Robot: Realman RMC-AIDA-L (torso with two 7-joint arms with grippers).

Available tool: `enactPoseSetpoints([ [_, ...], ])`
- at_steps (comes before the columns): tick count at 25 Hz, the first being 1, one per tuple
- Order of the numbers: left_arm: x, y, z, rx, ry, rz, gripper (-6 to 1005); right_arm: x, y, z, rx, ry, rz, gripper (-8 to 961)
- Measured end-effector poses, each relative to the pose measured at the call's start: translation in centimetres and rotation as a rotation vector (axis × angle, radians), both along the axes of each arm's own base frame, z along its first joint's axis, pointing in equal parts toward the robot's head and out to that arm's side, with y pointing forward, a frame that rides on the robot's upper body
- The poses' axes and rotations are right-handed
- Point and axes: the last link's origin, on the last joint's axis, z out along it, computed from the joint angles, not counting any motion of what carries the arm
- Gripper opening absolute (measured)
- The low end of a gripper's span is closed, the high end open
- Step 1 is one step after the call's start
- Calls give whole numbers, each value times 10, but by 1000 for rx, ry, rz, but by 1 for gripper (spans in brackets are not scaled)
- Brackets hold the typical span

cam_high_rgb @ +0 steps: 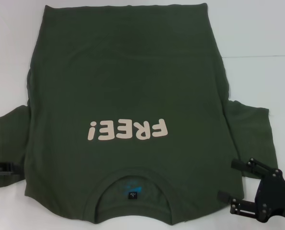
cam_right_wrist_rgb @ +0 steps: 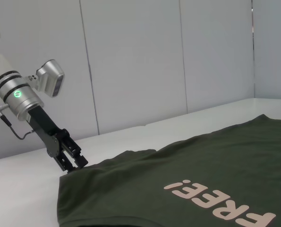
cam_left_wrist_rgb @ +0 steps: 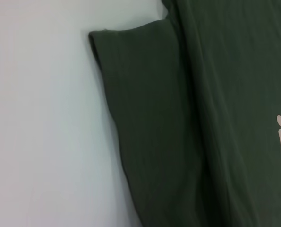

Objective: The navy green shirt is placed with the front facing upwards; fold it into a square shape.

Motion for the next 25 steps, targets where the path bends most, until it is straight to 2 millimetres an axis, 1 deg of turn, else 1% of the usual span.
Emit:
enactPoseSetpoints([
  [15,1,4,-1,2,0,8,790,1,0,0,0,0,-3,928],
  [20,1,5,-1,1,8,6,565,1,0,0,0,0,-4,928],
  [25,1,5,-3,-5,18,2,319,1,0,0,1,-1,-3,928],
])
